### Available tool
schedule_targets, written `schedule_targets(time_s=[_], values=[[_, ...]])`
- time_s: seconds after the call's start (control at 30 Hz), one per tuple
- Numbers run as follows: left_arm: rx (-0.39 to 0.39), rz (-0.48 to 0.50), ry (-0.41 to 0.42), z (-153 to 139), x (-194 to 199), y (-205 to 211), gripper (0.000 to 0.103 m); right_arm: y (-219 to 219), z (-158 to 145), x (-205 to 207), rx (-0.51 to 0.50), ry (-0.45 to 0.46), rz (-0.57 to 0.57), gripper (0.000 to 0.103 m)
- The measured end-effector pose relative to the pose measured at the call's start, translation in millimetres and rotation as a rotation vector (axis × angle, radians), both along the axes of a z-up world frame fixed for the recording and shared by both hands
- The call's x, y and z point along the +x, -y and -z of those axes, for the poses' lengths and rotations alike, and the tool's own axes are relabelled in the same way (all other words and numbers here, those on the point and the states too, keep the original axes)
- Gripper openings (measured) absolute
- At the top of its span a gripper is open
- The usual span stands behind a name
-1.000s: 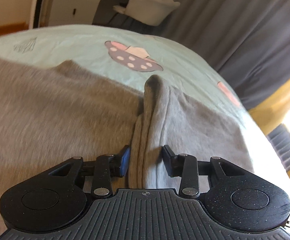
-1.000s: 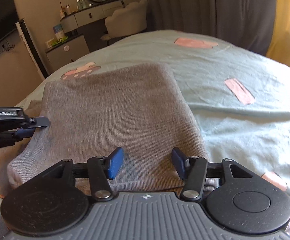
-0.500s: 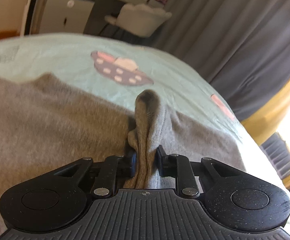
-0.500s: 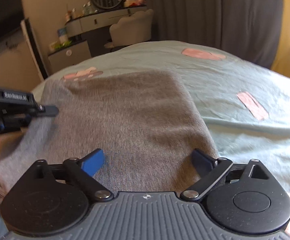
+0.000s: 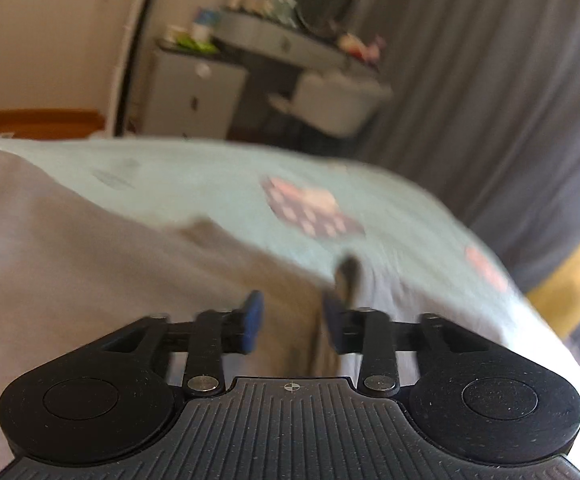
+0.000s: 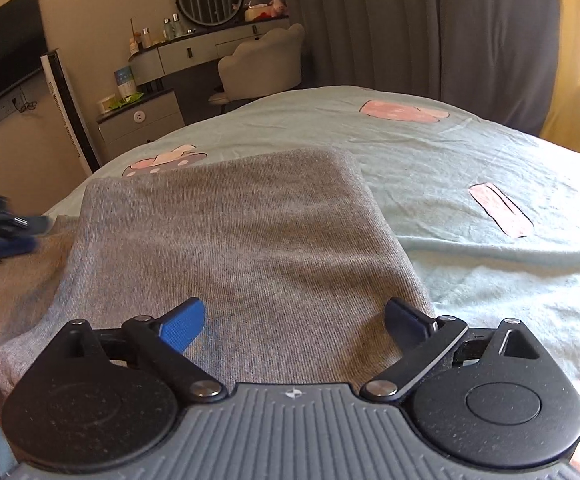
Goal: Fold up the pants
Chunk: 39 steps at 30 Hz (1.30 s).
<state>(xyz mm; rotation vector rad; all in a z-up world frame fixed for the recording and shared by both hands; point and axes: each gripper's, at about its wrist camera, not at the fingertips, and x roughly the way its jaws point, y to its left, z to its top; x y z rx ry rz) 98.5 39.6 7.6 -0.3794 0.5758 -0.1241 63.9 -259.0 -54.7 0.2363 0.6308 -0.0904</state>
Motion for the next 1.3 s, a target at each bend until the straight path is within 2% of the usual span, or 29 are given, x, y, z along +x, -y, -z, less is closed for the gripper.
schedule_targets(time_s=[0.03, 0.1, 0.2, 0.27, 0.33, 0.43, 0.53, 0.63, 0.7, 0.87, 0.93, 0.97, 1.0, 1.03, 1.13, 1.2, 1.3], values=[[-0.044, -0.032, 0.016, -7.9, -7.4, -18.1, 0.069, 0.6, -0.3, -0.5, 0.003, -0.001, 0.002, 0.097], [-0.098, -0.083, 0.044, -18.1, -22.4, -54.3, 0.073, 1.4, -1.2, -3.2, 0.009, -0.003, 0.006, 0.097], [-0.111, -0.189, 0.04, -22.0, -46.6, -112.4, 0.08, 4.4, -3.1, -5.8, 0.026, -0.001, 0.017, 0.097], [-0.105, -0.294, 0.019, -15.0, -64.5, -156.0, 0.08, 6.4, -3.9, -6.7, 0.036, 0.002, 0.023, 0.097], [-0.127, -0.418, -0.039, -2.1, -77.5, -199.8, 0.08, 5.6, -5.3, -9.3, 0.04, 0.008, 0.027, 0.097], [-0.255, -0.53, -0.096, 20.4, -94.4, -255.6, 0.079, 3.3, -7.1, -10.9, 0.034, 0.012, 0.032, 0.097], [-0.386, -0.561, -0.114, 41.7, -97.8, -289.7, 0.079, 2.2, -8.1, -12.7, 0.043, 0.007, 0.034, 0.097], [-0.516, -0.515, -0.107, 62.5, -86.5, -313.5, 0.074, 3.5, -8.7, -13.0, 0.045, 0.002, 0.037, 0.097], [-0.565, -0.504, -0.12, 75.1, -75.0, -324.1, 0.072, 3.6, -8.9, -13.1, 0.043, 0.0, 0.039, 0.097], [-0.605, -0.477, -0.086, 89.3, -52.2, -337.7, 0.073, 2.9, -8.3, -11.9, 0.041, -0.01, 0.043, 0.097], [-0.626, -0.471, -0.066, 94.2, -50.6, -336.4, 0.07, 2.0, -6.8, -9.9, 0.035, -0.019, 0.042, 0.097], [-0.628, -0.471, -0.065, 96.8, -50.2, -333.6, 0.065, 0.5, -6.2, -8.6, 0.028, -0.023, 0.04, 0.097], [-0.625, -0.471, -0.068, 97.9, -49.2, -333.7, 0.054, -1.2, -5.6, -7.3, 0.02, -0.028, 0.035, 0.097], [-0.617, -0.467, -0.072, 97.2, -51.5, -332.5, 0.05, -3.2, -5.3, -6.5, 0.012, -0.029, 0.032, 0.097], [-0.548, -0.456, -0.078, 85.8, -54.8, -326.2, 0.036, -7.1, -6.4, -5.6, 0.005, -0.025, 0.02, 0.097], [-0.454, -0.438, -0.073, 68.5, -54.7, -316.8, 0.032, -5.4, -7.8, -7.6, 0.033, -0.011, 0.02, 0.097], [-0.35, -0.391, -0.023, 32.7, -56.4, -297.3, 0.028, -1.1, -8.8, -10.7, 0.061, 0.007, 0.026, 0.097]])
